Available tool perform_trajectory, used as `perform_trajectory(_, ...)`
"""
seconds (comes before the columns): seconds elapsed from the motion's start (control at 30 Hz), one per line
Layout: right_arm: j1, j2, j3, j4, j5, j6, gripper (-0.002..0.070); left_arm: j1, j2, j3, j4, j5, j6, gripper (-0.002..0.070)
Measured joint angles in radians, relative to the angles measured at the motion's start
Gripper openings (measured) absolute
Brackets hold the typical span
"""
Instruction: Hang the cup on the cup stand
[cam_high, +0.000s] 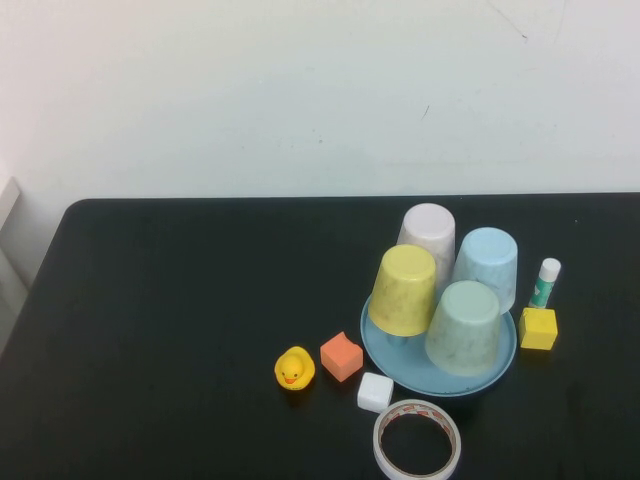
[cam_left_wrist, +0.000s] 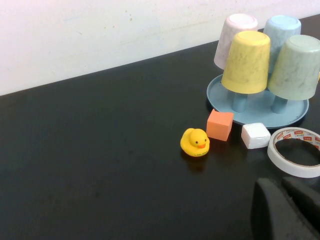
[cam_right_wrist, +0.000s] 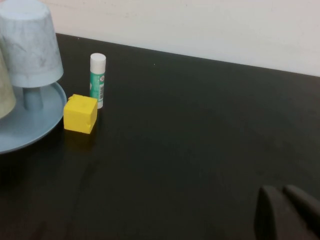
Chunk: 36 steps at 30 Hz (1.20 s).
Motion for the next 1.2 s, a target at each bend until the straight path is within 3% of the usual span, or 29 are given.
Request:
perform_trajectory(0.5, 0.000, 0.000, 0.000, 0.000, 0.001, 0.000, -0.0001, 0.000, 0.000, 0.010, 0.004, -0.008, 0.000, 0.0000)
perform_trajectory(0.6, 0.000, 0.000, 0.000, 0.000, 0.001, 0.000, -0.0001, 0.015, 0.000, 0.041, 0.088, -0.063, 0.000, -0.0001)
perform_trajectory(0.83, 0.000, 0.000, 0.000, 0.000, 0.002, 0.000, -0.0001, 0.243, 0.000, 0.110, 0.155, -0.262, -0.004, -0.0001)
perform_trajectory(1.0, 0.000, 0.000, 0.000, 0.000, 0.002, 0.000, -0.0001, 0.406, 0.000, 0.185, 0.133, -0.332, -0.004, -0.0001)
perform_trajectory(1.2, 0.000, 0.000, 0.000, 0.000, 0.002, 0.000, -0.0001, 0.484, 0.000, 0.262, 0.048, -0.381, 0.002, -0.0001)
